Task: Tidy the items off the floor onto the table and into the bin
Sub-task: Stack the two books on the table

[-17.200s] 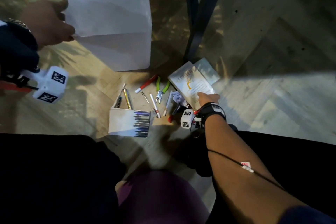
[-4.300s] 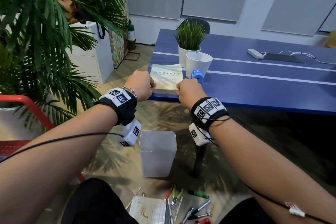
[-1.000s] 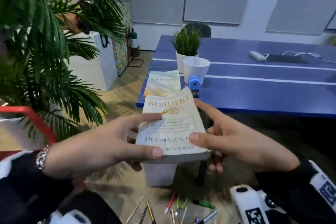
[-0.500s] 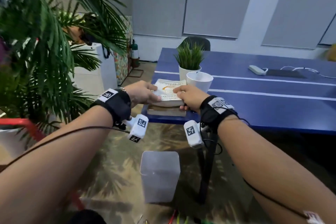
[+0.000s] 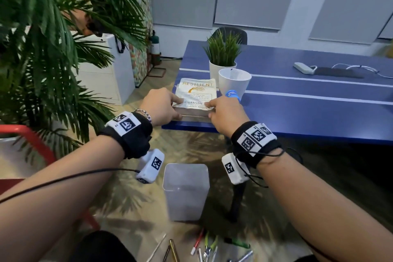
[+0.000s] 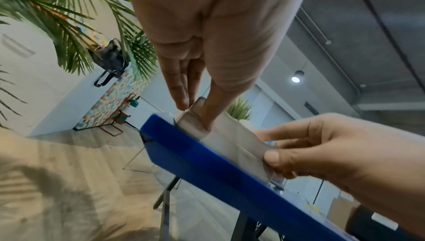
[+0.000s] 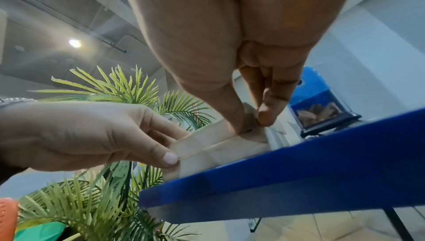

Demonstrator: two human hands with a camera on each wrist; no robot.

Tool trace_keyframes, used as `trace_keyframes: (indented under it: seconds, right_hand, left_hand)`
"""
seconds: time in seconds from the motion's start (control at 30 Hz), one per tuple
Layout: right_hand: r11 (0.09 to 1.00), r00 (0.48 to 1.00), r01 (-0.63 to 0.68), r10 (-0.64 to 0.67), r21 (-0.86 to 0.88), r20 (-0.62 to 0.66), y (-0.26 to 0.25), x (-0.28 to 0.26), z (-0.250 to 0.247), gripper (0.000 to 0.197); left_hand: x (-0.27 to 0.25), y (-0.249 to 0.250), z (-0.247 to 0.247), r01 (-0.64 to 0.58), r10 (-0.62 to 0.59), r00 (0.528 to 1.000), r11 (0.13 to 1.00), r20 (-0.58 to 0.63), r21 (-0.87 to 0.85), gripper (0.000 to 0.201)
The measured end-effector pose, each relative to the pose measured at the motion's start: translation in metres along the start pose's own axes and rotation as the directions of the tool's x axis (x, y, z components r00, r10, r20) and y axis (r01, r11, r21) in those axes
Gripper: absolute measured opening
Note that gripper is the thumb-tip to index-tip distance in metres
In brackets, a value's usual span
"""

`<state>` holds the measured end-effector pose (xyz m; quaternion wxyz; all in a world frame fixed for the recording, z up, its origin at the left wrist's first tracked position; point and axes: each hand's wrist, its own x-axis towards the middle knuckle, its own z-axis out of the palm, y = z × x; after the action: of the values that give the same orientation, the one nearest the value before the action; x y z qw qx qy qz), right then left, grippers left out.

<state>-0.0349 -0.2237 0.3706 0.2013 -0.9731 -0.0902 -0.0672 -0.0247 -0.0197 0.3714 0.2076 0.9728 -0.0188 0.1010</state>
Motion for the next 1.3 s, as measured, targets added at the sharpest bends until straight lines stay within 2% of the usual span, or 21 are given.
trace_keyframes:
  seconds: [0.1,0.37,0.53,0.7,1.07,1.17,1.27,1.3]
  right_hand:
    - [1.000,1.000,0.005,-0.005,-0.002,-0.027,0.003,-0.001,0.001,0.040]
    - [0.999,0.999,0.025,-0.027,-0.031,-0.047,0.006,0.005,0.008,0.044]
    - [0.998,0.998,0.033,-0.036,-0.050,-0.056,0.008,0.008,0.011,0.044]
    - [0.998,0.998,0.029,-0.032,-0.060,-0.057,0.008,0.010,0.019,0.046]
    - [0.998,0.996,0.032,-0.036,-0.054,-0.076,0.009,0.010,0.018,0.047]
    - [0.998,0.998,0.031,-0.034,-0.054,-0.061,0.008,0.004,0.018,0.048]
    - [0.999,1.000,0.015,-0.016,-0.032,-0.026,0.002,-0.009,0.012,0.048]
    - [0.999,0.999,0.031,-0.032,-0.043,-0.027,0.000,-0.018,0.009,0.047]
  left_hand:
    - [-0.003,0.002,0.006,-0.008,0.012,0.998,0.998,-0.062,0.068,0.054]
    - [-0.005,0.002,0.013,-0.011,0.023,0.995,0.993,-0.101,0.120,0.046]
    - [-0.003,-0.001,0.015,0.003,0.004,0.995,0.998,-0.101,0.070,0.043]
    - [0.003,-0.006,0.016,0.027,-0.028,0.995,1.000,-0.092,-0.006,0.046]
    - [-0.003,-0.010,0.024,0.025,-0.033,0.985,0.998,-0.167,-0.051,0.045]
    - [-0.004,-0.007,0.021,0.033,-0.042,0.990,0.998,-0.138,-0.062,0.046]
    - [-0.013,-0.001,0.014,0.027,-0.027,0.995,1.000,-0.095,0.003,0.053]
    - [-0.024,0.002,0.012,-0.001,0.007,0.993,0.999,-0.118,0.050,0.057]
